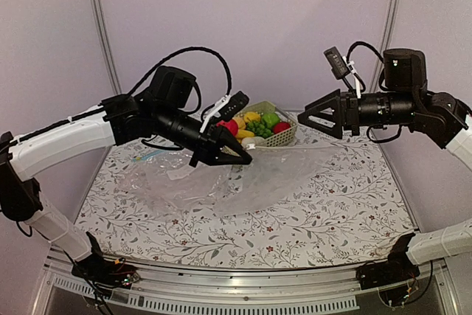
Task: Place the food in the zip-top bag and seal the zipper
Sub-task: Hold the zipper from the zipper food storage bag.
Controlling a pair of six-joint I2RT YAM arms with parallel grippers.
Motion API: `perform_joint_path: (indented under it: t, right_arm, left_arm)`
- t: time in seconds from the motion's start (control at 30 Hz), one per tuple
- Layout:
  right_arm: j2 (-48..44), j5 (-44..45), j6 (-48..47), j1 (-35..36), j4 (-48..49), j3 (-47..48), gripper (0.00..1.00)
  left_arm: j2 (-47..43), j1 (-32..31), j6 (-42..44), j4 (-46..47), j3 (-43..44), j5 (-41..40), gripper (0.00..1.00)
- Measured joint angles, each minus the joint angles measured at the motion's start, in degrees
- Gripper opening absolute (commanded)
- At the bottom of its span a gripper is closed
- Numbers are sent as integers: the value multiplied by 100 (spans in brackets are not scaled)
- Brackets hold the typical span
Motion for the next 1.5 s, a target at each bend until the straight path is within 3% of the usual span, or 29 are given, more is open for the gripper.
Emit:
perform_joint_path:
  t: [0.43,1.03,1.5]
  right_arm:
    - [844,-378,-1139,999,-83,-2,67]
    - [901,20,-1784,1716,645,-195,45]
    - [1064,286,-1902,1908,876,-219,33]
  left_arm:
    - [-35,42,-127,-15,-203,1003,0]
    - [-17,44,-203,7,-205,1268,0]
    - [22,46,-223,11,-208,1331,0]
